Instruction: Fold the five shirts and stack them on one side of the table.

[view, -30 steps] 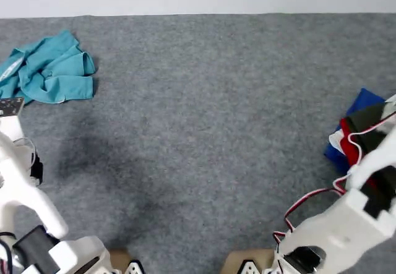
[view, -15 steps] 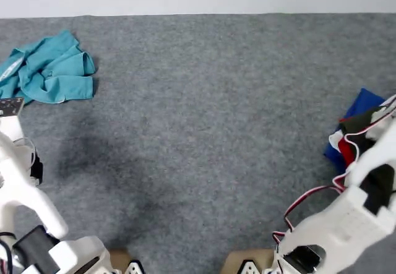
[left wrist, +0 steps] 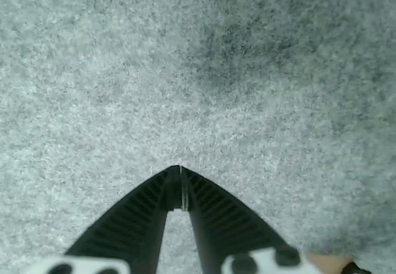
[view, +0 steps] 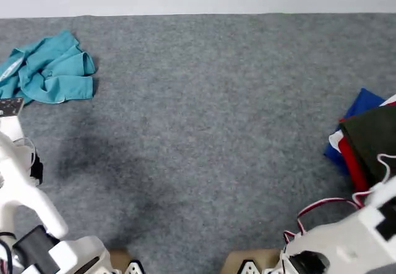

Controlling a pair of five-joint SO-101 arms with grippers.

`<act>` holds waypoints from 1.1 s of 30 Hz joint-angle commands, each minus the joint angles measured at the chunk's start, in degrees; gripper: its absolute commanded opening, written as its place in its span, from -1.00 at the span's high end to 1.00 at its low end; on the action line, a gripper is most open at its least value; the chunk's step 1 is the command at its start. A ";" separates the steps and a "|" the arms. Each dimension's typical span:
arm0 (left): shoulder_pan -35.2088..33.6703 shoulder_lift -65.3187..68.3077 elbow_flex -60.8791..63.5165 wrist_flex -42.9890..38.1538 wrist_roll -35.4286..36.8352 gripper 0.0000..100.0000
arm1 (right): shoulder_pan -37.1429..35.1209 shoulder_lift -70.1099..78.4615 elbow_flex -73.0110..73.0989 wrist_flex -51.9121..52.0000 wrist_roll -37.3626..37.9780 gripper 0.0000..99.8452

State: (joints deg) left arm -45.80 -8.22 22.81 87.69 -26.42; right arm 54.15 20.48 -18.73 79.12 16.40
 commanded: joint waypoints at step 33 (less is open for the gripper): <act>0.00 -2.37 -1.80 3.96 -0.35 0.99 | -14.81 11.30 -4.84 -23.96 0.09 0.98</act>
State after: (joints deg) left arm -45.80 -8.22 22.81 90.51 -26.42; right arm 41.41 34.29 -20.04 55.65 16.40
